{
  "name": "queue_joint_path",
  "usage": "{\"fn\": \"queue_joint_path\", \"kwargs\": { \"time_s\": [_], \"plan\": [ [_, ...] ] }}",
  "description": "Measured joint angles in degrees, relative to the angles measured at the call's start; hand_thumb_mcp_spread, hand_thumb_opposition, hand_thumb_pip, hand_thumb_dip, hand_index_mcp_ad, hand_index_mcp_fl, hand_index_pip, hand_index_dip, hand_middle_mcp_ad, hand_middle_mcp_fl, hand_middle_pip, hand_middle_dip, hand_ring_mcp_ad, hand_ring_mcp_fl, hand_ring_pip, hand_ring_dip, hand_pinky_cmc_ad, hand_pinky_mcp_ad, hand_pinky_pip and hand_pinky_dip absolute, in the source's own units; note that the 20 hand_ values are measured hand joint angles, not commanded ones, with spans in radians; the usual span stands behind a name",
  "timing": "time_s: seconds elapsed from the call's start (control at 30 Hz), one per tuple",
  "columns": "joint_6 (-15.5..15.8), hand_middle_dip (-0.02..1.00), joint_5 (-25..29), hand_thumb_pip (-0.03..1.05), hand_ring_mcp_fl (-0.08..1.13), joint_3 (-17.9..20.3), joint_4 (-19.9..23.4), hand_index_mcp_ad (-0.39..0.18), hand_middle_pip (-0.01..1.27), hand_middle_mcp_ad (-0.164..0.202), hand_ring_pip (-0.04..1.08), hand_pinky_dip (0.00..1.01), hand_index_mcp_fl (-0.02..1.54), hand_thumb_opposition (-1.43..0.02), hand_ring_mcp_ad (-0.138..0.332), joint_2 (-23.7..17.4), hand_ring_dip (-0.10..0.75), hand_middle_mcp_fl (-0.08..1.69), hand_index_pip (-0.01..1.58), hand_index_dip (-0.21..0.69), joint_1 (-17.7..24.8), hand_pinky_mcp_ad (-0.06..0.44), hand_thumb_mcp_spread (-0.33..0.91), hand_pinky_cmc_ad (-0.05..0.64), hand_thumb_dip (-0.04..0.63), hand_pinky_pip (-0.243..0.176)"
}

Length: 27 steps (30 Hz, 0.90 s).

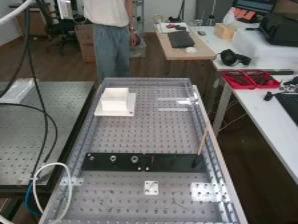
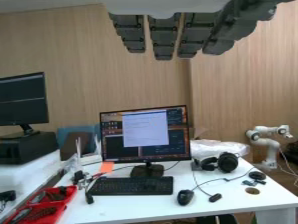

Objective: Grab the larger nut and place it in the white container

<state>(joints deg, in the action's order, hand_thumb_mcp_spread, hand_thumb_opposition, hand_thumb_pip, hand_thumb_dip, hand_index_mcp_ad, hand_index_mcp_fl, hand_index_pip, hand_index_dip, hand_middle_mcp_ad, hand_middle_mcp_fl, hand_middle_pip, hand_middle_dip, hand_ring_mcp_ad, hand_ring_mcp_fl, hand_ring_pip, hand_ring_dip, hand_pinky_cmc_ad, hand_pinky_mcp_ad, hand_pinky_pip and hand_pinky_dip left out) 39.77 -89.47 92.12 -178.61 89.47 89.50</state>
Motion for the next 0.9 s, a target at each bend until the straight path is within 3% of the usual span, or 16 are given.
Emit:
{"fn": "queue_joint_path", "kwargs": {
  "time_s": [0.13,0.17,0.2,0.23,0.27,0.4,0.5,0.7,0.8,0.9],
  "plan": [
    [-0.13,0.04,-0.11,0.02,0.01,0.20,0.29,0.012,0.02,0.052,0.01,0.02,0.02,0.00,0.066,-0.08,0.017,0.02,0.01,-0.012,-0.02,0.044,0.01,0.049,0.007,-0.010],
    [-0.17,0.04,-0.18,0.11,0.01,0.23,0.32,0.012,0.02,0.049,0.01,0.04,0.02,-0.06,0.070,-0.09,0.021,0.02,0.01,-0.012,-0.02,0.044,0.04,0.049,0.014,-0.010],
    [-0.20,0.04,-0.26,0.30,0.01,0.28,0.36,0.012,0.05,0.045,0.01,0.11,0.02,-0.15,0.070,-0.09,0.028,0.02,0.02,-0.010,0.00,0.047,0.13,0.044,0.037,-0.010],
    [-0.13,0.06,-0.25,0.39,0.01,0.36,0.40,0.009,0.07,0.045,0.03,0.18,0.02,-0.23,0.070,-0.09,0.042,0.02,0.02,-0.026,0.04,0.063,0.19,0.063,0.056,-0.010],
    [-0.09,0.08,-0.24,0.42,0.01,0.39,0.42,0.009,0.09,0.045,0.03,0.25,0.02,-0.30,0.063,-0.09,0.058,0.04,0.03,-0.042,0.06,0.101,0.22,0.087,0.072,-0.012],
    [-0.23,0.14,-0.14,0.43,0.01,0.65,0.68,-0.007,0.11,0.047,0.05,0.43,0.02,-0.55,0.106,-0.21,0.089,0.04,0.07,-0.073,0.13,0.215,0.27,0.209,0.093,-0.038],
    [-0.39,0.16,-0.05,0.46,0.01,0.85,0.86,-0.007,0.11,0.047,0.07,0.52,0.04,-0.65,0.129,-0.37,0.117,0.06,0.07,-0.075,0.16,0.265,0.27,0.265,0.089,-0.047],
    [-0.03,0.19,1.27,0.48,0.01,2.50,1.58,-0.005,0.13,0.052,0.09,0.58,0.04,-0.73,0.157,-0.84,0.140,0.05,0.09,-0.087,0.51,0.307,0.26,0.332,0.094,-0.075],
    [-0.19,0.20,3.17,0.55,0.01,4.95,3.04,-0.005,0.14,0.054,0.09,0.61,0.04,-0.74,0.168,-1.54,0.145,0.05,0.09,-0.098,0.87,0.323,0.24,0.353,0.093,-0.075],
    [-0.36,0.21,5.78,0.55,0.02,7.59,4.37,-0.005,0.14,0.056,0.09,0.65,0.04,-0.74,0.171,-2.22,0.150,0.09,0.09,-0.101,1.32,0.333,0.24,0.367,0.112,-0.075]
  ]
}}
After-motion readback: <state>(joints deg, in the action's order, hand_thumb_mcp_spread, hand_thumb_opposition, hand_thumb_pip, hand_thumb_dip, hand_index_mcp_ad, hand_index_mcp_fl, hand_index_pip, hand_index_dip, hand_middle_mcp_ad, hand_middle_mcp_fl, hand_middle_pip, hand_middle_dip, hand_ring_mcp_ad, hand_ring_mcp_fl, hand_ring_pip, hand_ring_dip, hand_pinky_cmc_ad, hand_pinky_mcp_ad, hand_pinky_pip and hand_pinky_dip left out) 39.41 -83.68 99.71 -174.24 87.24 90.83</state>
